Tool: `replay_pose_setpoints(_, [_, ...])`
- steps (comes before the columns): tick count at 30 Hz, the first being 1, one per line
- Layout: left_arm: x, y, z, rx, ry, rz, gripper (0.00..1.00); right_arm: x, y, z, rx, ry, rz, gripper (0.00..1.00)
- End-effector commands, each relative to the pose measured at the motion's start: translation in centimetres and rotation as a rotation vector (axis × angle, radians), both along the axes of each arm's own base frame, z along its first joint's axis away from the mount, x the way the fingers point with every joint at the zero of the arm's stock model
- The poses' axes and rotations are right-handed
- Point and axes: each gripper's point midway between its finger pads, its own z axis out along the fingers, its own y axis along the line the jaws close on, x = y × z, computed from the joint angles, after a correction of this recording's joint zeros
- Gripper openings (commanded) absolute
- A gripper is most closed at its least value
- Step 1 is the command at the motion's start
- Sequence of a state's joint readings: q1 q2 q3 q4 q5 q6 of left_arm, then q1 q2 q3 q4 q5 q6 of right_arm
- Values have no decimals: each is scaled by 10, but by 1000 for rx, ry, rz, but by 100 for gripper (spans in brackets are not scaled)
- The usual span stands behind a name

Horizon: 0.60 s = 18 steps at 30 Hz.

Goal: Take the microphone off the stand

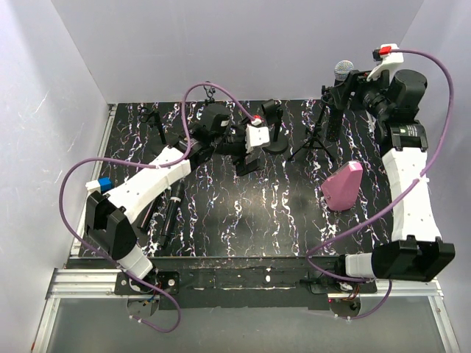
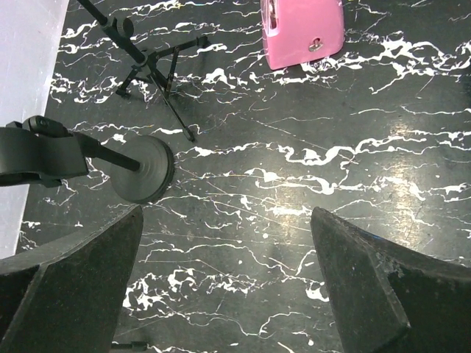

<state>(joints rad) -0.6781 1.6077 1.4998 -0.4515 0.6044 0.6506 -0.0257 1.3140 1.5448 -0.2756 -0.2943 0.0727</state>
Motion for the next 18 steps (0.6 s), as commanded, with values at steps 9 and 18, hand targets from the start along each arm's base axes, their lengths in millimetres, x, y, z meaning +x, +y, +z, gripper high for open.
replay_pose_setpoints(9, [-7, 15, 15, 45, -125, 9, 98, 25, -8, 2, -67, -66, -16, 63])
replay_pose_setpoints(18, [-4, 16, 15, 52, -128, 19, 98, 50, -14, -6, -124, -58, -26, 59])
